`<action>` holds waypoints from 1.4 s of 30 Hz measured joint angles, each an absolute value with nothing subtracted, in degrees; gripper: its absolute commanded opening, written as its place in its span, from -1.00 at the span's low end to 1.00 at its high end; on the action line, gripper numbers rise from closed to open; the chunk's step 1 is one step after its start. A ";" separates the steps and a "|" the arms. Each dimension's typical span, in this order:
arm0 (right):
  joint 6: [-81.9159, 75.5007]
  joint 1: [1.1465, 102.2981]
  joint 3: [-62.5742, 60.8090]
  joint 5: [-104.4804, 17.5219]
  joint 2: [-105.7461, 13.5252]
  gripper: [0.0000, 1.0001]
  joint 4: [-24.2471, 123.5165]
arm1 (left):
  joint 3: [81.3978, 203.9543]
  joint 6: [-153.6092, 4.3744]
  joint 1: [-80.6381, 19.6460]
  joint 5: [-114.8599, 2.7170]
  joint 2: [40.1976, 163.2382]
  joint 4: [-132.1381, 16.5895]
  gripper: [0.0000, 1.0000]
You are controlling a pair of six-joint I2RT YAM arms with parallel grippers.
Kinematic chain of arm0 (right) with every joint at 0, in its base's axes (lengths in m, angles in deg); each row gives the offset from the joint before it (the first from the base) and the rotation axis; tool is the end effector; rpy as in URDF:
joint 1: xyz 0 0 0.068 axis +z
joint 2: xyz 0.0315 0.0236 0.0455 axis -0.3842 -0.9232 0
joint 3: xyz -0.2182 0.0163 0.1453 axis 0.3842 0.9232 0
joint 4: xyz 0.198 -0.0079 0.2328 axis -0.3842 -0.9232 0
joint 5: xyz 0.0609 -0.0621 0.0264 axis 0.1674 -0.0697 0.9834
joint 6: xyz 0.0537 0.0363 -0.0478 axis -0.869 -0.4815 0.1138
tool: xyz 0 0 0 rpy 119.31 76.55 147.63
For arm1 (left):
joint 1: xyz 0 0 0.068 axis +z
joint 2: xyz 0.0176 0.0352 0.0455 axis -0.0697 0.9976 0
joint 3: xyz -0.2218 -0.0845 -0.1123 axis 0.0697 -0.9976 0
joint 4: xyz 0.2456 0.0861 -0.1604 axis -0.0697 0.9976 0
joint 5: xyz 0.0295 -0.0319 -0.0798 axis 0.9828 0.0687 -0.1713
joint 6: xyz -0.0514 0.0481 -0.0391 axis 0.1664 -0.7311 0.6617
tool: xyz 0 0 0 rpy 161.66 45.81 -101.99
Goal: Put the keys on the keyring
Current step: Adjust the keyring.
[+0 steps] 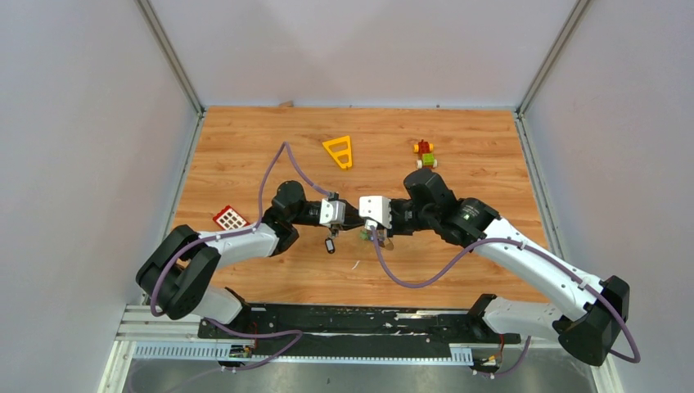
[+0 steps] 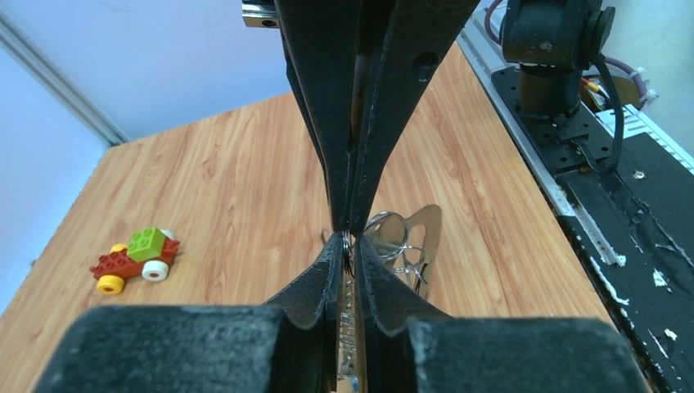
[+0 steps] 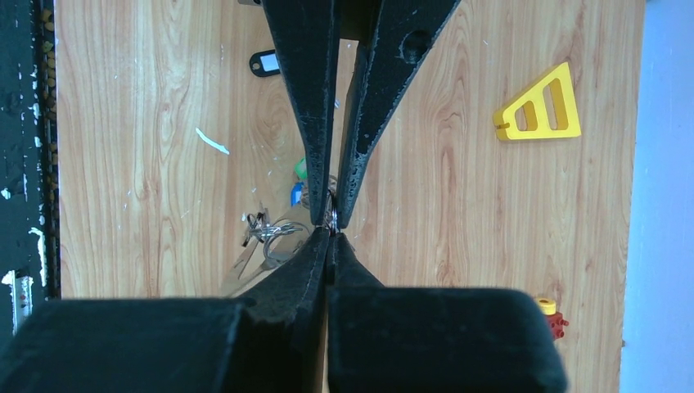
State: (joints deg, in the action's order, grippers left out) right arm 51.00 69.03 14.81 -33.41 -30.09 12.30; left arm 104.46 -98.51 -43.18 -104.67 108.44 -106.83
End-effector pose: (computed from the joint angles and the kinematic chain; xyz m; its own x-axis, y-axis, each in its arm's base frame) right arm 0.1994 0.2403 0.2813 0.3022 -0.6996 -0.6475 -0.9173 -0.0286 -0.3972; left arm 0.2239 -0.2578 0.1929 0.2513 -0.0546 -0.9664 0.9621 -0.0951 0.2556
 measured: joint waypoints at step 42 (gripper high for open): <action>39.73 58.04 25.96 -9.03 -22.55 -0.80 27.40 | 99.83 -65.47 -41.78 -91.75 115.48 -139.52 -1.00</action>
